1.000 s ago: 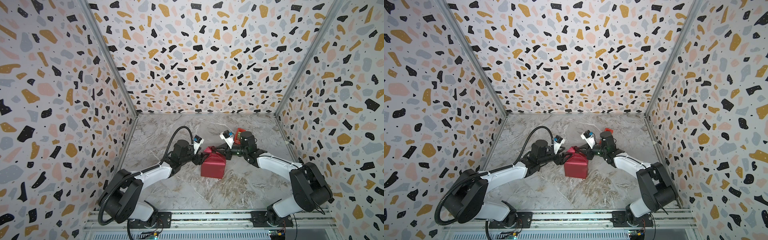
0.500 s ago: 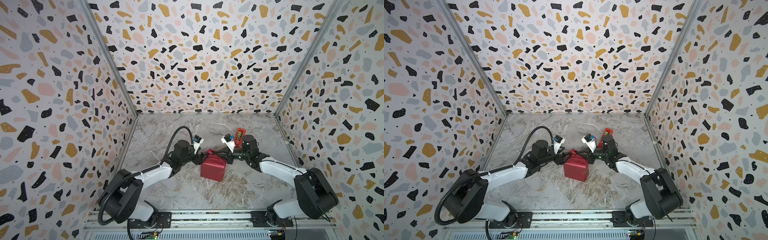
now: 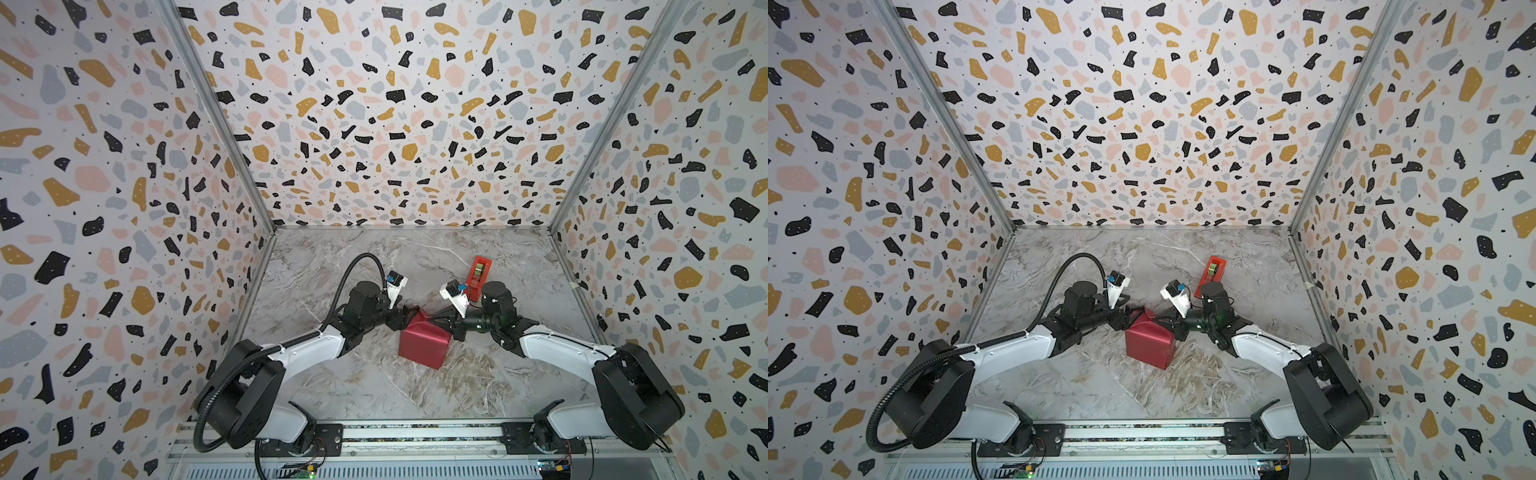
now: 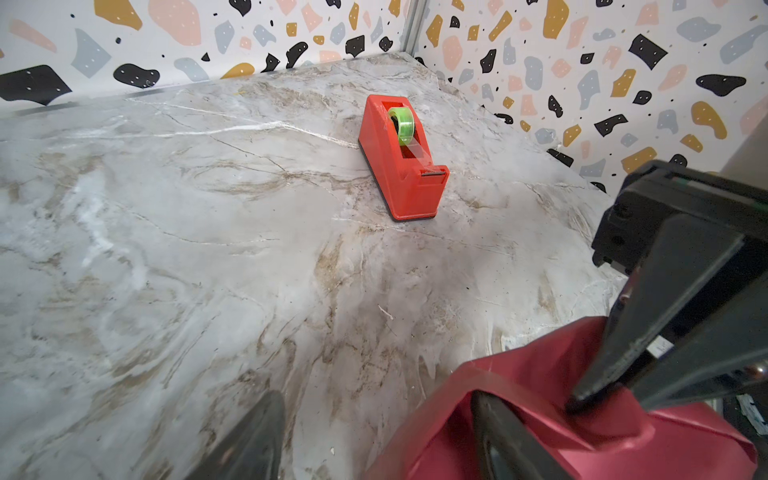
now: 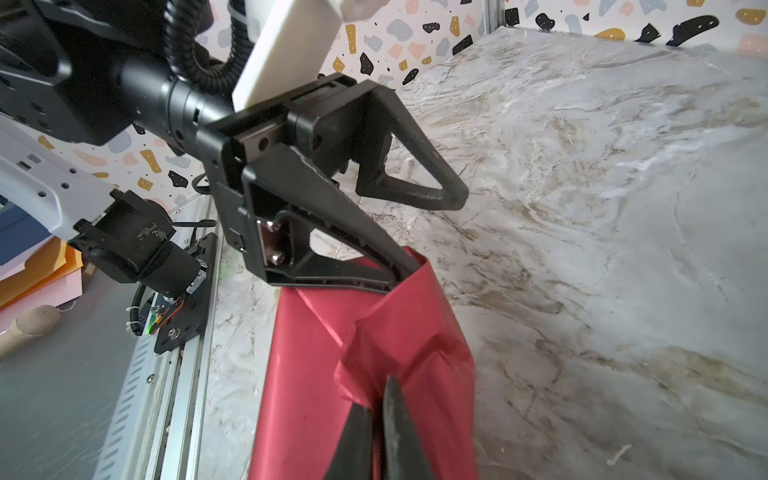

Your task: Wrap the gift box in paper

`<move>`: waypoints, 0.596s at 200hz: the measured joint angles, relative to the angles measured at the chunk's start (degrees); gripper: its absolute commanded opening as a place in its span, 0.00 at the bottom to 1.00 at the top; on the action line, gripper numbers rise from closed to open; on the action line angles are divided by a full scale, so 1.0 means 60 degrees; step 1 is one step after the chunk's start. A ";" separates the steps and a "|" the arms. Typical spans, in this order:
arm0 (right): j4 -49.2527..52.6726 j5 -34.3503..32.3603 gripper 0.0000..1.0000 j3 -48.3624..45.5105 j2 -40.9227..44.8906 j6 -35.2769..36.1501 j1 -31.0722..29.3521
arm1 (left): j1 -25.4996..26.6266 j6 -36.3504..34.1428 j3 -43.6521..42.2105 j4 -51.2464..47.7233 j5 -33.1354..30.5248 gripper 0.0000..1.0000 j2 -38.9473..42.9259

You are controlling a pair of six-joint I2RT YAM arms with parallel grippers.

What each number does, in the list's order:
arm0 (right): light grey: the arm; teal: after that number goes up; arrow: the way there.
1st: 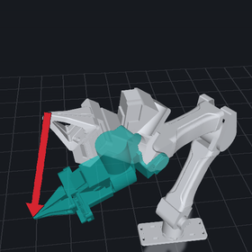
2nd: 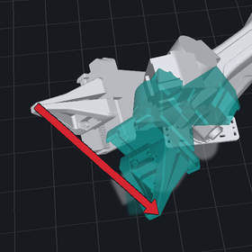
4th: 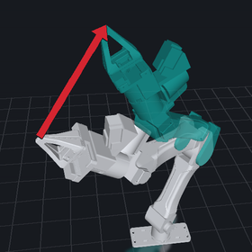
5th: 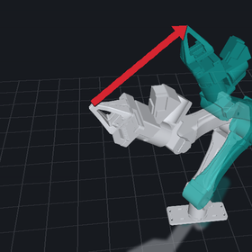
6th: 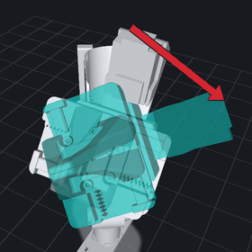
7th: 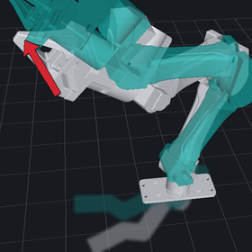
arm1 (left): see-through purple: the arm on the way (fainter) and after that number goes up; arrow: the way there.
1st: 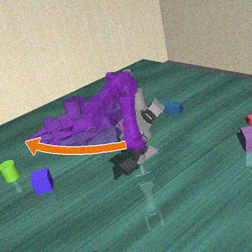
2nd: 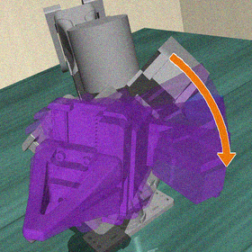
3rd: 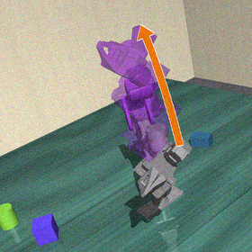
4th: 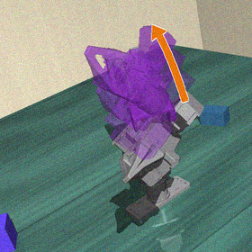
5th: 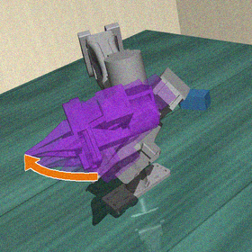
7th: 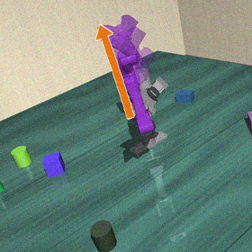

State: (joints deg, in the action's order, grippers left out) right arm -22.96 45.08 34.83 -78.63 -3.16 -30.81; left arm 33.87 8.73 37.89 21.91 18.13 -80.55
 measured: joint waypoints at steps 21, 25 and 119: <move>-0.0058 -0.0219 0.09 -0.0120 0.0127 0.0011 -0.0120 | 0.0000 0.0404 -0.0226 0.0062 -0.0222 0.73 0.0404; -0.0069 -0.0266 0.09 -0.0138 0.0153 0.0015 -0.0146 | 0.0000 0.0499 -0.0280 0.0113 -0.0291 0.74 0.0517; -0.0222 -0.1042 0.09 -0.0448 0.0499 0.0277 -0.0637 | 0.0419 0.2452 0.0419 -0.0193 -0.0907 0.80 0.0073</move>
State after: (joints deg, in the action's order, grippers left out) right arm -24.29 38.83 32.14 -75.64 -1.50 -34.63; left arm 36.38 23.44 40.40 20.75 12.69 -80.12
